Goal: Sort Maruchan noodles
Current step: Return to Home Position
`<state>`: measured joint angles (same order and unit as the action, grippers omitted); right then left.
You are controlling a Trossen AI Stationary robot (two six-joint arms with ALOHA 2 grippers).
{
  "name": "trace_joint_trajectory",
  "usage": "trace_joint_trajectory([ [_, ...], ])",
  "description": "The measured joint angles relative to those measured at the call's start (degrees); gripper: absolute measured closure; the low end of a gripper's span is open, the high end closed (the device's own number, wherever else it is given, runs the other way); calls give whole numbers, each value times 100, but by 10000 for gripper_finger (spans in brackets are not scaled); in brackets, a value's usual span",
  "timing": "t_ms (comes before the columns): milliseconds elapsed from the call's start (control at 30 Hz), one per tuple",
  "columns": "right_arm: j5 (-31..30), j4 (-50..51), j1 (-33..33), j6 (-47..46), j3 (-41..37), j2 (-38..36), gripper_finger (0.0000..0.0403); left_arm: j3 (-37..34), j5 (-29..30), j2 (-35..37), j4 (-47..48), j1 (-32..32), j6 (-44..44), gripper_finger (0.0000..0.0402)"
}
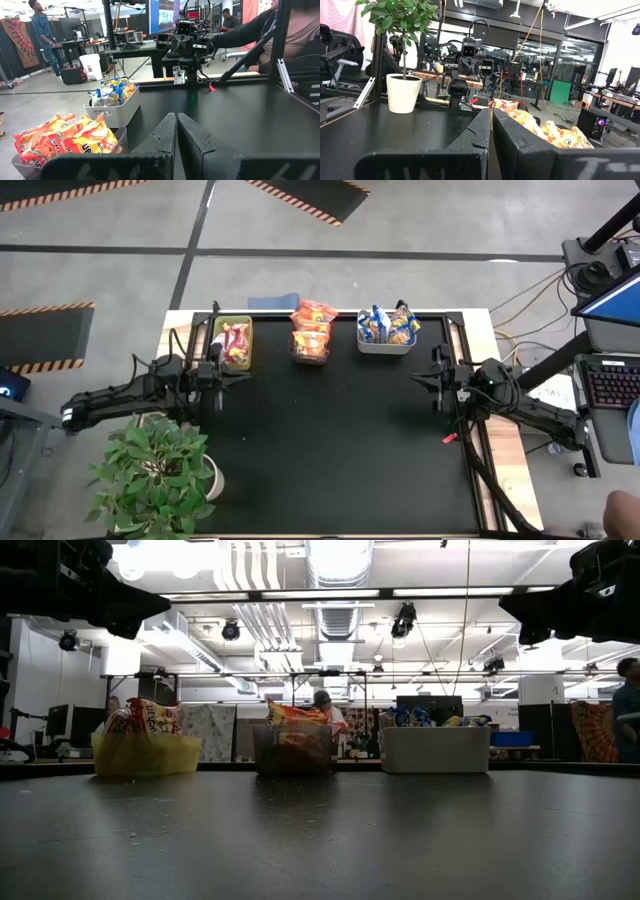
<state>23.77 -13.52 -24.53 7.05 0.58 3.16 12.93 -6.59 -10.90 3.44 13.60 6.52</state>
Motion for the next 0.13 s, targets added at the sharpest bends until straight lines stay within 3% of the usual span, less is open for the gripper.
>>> trace_joint_trajectory([
  [133, 0, 0, 0, 0, 0, 0, 394, 0, 0, 0, 0, -1, 0, 402],
])
